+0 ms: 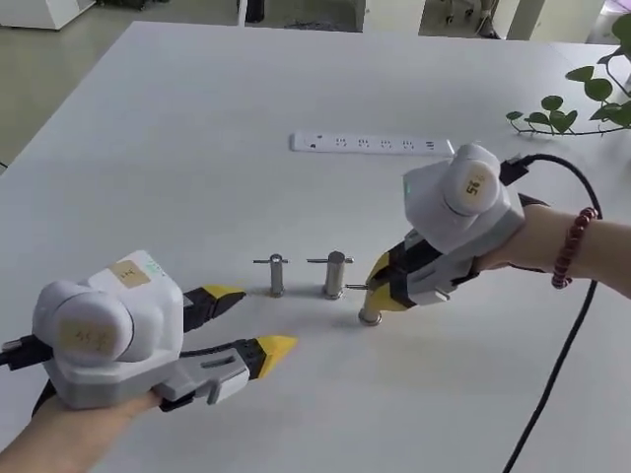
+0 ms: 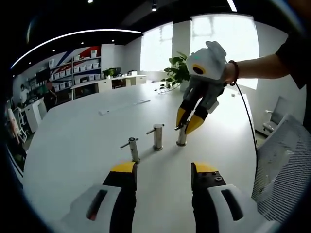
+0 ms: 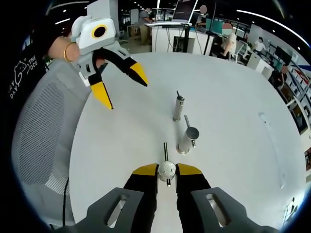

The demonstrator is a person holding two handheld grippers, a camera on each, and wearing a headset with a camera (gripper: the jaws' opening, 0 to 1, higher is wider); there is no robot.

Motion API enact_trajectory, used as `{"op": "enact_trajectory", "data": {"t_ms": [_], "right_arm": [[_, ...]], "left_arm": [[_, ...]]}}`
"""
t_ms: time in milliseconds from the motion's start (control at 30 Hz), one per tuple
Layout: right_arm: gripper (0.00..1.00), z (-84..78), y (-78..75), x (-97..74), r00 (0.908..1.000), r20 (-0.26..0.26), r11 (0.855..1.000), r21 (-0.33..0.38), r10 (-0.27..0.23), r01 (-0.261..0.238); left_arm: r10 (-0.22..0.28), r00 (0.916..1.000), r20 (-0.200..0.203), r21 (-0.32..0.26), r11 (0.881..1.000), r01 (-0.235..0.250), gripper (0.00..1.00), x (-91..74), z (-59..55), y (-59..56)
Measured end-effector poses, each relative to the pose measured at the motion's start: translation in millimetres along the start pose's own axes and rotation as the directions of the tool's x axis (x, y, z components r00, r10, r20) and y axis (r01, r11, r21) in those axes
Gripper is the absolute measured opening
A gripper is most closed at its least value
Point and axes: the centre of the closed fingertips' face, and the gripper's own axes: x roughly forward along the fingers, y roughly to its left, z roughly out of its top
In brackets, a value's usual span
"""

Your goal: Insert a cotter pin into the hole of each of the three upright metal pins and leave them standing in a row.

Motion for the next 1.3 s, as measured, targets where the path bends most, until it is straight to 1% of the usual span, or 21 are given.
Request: {"op": "enact_trajectory", "data": {"t_ms": [100,200,367,433,633,767,1033,1233,1300], "right_arm": [[0.08,-7.5,-5.9,-2.4,0.9999,-0.01,1.0,-0.001,-0.003,0.003],[0.08,-11.9,-8.3,-4.4,0.9998,-0.02,1.0,0.0,-0.006,0.006],[0.08,-16.4,-15.1,-6.2,0.9997,-0.02,1.0,0.015,-0.015,0.015],[0.08,-21.3,-20.1,-7.1,0.9996,-0.023,1.0,0.016,-0.016,0.016],[0.08,-19.7,-25.0,-7.2,0.9996,-0.014,0.999,0.027,-0.022,0.023],[0.08,-19.2,-28.1,-6.5,0.9996,-0.014,0.999,0.026,-0.024,0.025],[0.08,-19.3,-32.7,-5.4,0.9998,-0.015,1.0,0.01,-0.016,0.016],[0.09,-18.6,-34.0,-5.0,0.9994,-0.021,0.999,-0.023,0.029,-0.029],[0.09,-18.4,-35.3,-4.7,0.999,-0.023,0.999,-0.024,0.038,-0.038]], "left_arm": [[0.001,1.0,0.002,0.002,1.0,-0.001,0.44,0.4,0.5,-0.6],[0.002,1.0,0.002,0.0,1.0,-0.002,0.44,0.6,0.6,-0.7],[0.006,1.0,0.003,-0.003,1.0,-0.006,0.44,0.0,0.2,0.3],[0.008,1.0,0.002,-0.003,1.0,-0.008,0.44,-0.3,-0.5,1.1],[0.017,0.9999,-0.004,-0.013,1.0,-0.017,0.44,-0.5,-3.2,3.8],[0.022,0.9998,0.001,-0.021,1.0,-0.022,0.44,-1.0,-3.1,4.4],[0.036,0.9993,0.011,-0.044,0.998,-0.036,0.44,-1.3,-2.3,5.3],[0.037,0.9992,0.012,-0.045,0.998,-0.036,0.44,-1.9,-1.7,6.2],[0.038,0.9992,0.011,-0.047,0.998,-0.038,0.44,-2.2,-2.1,7.1]]}}
